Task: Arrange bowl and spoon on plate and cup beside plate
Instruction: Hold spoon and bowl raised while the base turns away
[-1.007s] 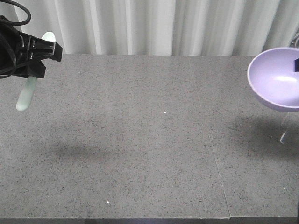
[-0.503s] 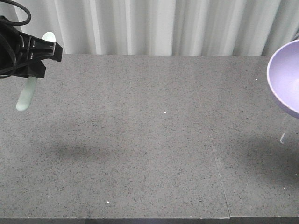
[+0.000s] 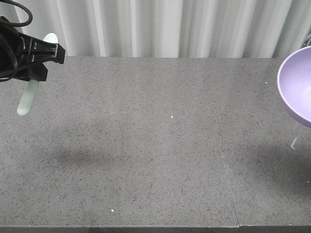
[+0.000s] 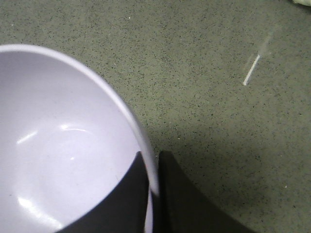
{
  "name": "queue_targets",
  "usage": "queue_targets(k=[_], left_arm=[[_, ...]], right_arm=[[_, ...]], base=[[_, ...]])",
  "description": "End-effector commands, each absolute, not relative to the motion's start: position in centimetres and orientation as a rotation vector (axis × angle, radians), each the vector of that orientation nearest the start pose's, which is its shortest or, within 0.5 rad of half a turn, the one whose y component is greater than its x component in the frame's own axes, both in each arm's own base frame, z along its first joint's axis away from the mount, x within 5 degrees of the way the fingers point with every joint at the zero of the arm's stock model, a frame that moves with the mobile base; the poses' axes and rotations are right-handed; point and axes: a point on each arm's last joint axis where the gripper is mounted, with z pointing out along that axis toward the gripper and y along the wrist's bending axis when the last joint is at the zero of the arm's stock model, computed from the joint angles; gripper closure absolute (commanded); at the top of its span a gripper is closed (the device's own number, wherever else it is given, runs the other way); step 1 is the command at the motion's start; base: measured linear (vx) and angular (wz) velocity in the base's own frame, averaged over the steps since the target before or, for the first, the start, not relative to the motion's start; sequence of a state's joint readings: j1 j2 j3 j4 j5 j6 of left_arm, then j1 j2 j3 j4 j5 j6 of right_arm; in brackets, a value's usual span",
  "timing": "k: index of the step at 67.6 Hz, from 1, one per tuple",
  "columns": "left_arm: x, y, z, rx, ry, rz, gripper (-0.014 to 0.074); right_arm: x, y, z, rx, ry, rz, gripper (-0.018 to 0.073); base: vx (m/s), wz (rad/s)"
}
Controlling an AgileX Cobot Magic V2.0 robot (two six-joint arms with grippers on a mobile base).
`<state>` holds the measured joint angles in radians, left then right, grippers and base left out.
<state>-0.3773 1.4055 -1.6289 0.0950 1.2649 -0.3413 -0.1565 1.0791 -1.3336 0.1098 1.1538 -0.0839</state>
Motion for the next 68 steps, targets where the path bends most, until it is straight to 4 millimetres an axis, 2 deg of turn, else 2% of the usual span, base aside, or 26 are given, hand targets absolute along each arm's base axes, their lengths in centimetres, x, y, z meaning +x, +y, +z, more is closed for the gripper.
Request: queue_targets(k=[1,68], left_arm=[[24.93,-9.11,45.04,0.049,2.442,-0.197,0.0596],[24.93,-9.12,45.04,0.049,2.442,-0.198,0.0596]], right_arm=[[18.86,-2.25,44.26,0.091,2.281,0.002,0.0566],[18.86,-2.24,44.26,0.091,2.281,0.003,0.0566]], base=[[0.00,0.00],[-0.01,-0.03]])
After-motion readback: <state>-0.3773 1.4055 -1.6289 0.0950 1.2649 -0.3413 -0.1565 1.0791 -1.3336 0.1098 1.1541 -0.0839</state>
